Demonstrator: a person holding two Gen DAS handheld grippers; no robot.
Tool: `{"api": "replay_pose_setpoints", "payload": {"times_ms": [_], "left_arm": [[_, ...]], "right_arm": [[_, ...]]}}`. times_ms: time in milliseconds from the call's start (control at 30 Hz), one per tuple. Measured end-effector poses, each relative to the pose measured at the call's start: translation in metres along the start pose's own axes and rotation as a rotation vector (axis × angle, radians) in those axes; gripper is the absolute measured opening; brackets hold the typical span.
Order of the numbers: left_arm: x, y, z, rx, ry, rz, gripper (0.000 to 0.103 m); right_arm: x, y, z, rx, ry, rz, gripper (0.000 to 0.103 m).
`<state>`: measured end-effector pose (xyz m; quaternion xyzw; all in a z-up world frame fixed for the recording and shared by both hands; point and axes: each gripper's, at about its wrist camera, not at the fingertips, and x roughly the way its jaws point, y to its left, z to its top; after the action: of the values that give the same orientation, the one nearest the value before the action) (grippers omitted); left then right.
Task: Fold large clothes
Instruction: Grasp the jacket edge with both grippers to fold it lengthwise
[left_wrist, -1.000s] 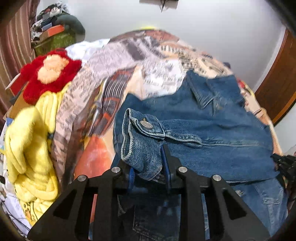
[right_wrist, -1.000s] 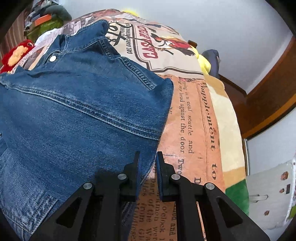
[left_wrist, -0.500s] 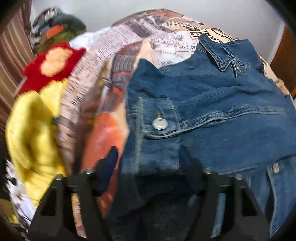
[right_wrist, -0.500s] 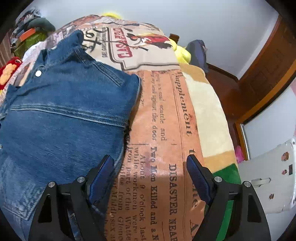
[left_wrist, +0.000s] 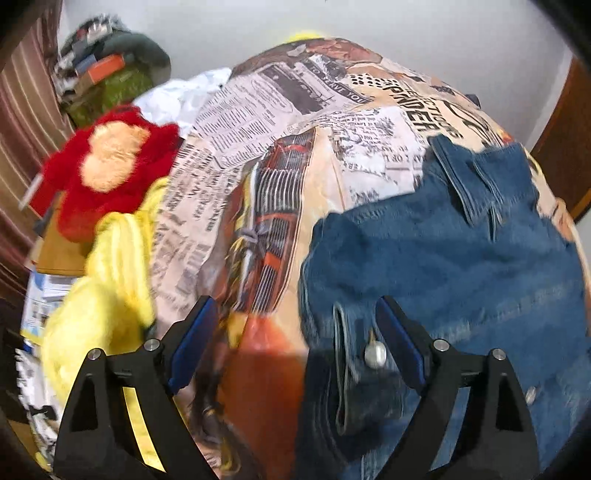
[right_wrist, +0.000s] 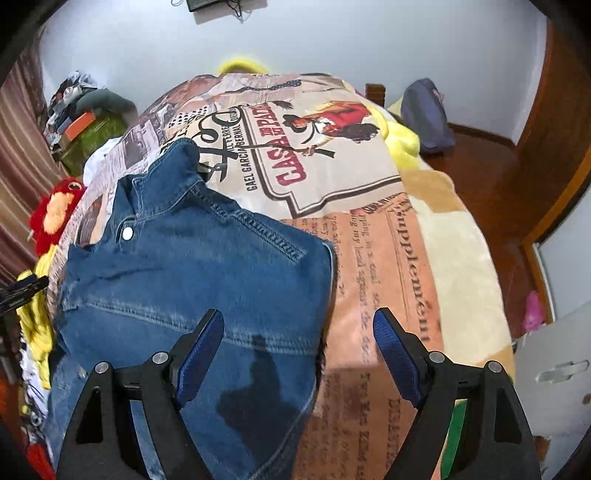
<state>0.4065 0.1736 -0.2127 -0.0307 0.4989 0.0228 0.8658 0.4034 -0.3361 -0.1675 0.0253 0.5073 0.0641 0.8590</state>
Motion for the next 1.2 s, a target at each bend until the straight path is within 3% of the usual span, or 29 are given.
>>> {"api": "replay_pose_setpoints", "payload": {"times_ms": [200, 300, 400, 467, 533, 567, 667, 867, 1033, 1200], "left_arm": [[0.049, 0.013, 0.019, -0.096, 0.093, -0.108, 0.088], [0.074, 0.013, 0.023, -0.135, 0.144, -0.164, 0.087], [0.089, 0.014, 0.025, -0.159, 0.168, -0.196, 0.068], [0.098, 0.014, 0.025, -0.185, 0.181, -0.247, 0.046], [0.104, 0.014, 0.024, -0.214, 0.183, -0.281, 0.036], [0.104, 0.013, 0.025, -0.217, 0.179, -0.281, 0.033], [0.103, 0.008, 0.026, -0.203, 0.152, -0.263, 0.026], [0.076, -0.009, 0.041, -0.109, 0.046, -0.135, 0.019], [0.050, 0.002, 0.060, -0.089, -0.034, -0.117, 0.016], [0.052, 0.013, 0.073, -0.075, -0.030, -0.059, 0.016]], "right_arm": [[0.035, -0.010, 0.011, 0.033, 0.060, 0.004, 0.081], [0.058, -0.016, 0.013, 0.077, 0.132, 0.069, 0.081], [0.075, -0.023, 0.017, 0.144, 0.151, 0.126, 0.080], [0.084, -0.028, 0.019, 0.196, 0.150, 0.173, 0.059], [0.091, -0.030, 0.022, 0.226, 0.149, 0.172, 0.043], [0.093, -0.030, 0.024, 0.229, 0.146, 0.160, 0.030], [0.098, -0.030, 0.032, 0.217, 0.125, 0.126, 0.014], [0.094, -0.023, 0.067, 0.184, 0.065, 0.132, 0.009], [0.080, 0.005, 0.106, 0.077, -0.014, 0.103, 0.009], [0.073, 0.035, 0.142, 0.001, -0.081, 0.084, 0.009]]}}
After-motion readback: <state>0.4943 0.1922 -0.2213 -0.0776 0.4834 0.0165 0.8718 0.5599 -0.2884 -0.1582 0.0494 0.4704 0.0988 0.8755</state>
